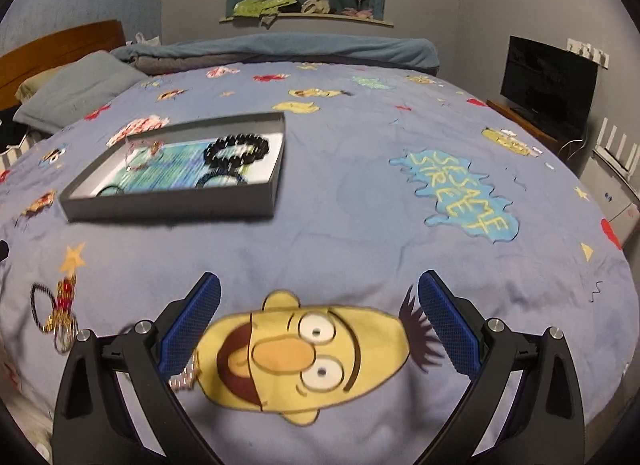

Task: Organize jewelry
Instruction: 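Move both open grippers back from the box to the jewelry pile, then grasp the dark purple bead bracelet with the left gripper while the right gripper approaches the pearl ring clip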

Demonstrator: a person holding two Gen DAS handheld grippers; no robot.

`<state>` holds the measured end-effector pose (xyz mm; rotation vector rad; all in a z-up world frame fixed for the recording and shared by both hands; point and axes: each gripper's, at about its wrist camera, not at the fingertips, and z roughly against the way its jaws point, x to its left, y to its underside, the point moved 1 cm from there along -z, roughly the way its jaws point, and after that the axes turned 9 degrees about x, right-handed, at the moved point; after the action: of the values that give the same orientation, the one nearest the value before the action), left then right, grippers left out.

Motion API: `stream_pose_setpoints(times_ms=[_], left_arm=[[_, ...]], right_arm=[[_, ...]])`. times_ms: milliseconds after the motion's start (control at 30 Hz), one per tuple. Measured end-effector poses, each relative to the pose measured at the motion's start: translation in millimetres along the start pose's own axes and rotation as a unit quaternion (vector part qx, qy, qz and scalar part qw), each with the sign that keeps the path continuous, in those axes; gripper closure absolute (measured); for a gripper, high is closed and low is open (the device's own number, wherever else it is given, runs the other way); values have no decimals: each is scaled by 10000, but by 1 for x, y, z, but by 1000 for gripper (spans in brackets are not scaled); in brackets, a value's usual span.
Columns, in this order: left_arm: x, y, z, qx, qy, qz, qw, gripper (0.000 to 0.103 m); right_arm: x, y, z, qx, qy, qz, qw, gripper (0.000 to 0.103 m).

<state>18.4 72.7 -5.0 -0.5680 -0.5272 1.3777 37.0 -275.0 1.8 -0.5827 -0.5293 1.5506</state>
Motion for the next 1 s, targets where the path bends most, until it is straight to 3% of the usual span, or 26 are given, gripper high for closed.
stream_pose_setpoints(times_ms=[233,333,467,833,900,1000], left_arm=[[-8,26,-7,270,97,-133,9995,7],[-15,35,-12,380,307,-142,9987,7],[-24,39,-23,573,397,-224,9973,7],[-36,35,-29,566,394,-348,9970,11],[-36,34,-29,561,406,-362,9969,18],[-37,33,-30,573,427,-358,9968,20]], right_arm=[[9,19,-5,296,-542,240,9978,5],[14,27,-3,304,-817,301,9957,5],[19,35,-2,319,-767,429,9956,5],[29,42,-4,305,-972,520,9934,5],[32,41,-2,258,-1031,549,9928,6],[38,39,1,178,-1103,620,9918,6]])
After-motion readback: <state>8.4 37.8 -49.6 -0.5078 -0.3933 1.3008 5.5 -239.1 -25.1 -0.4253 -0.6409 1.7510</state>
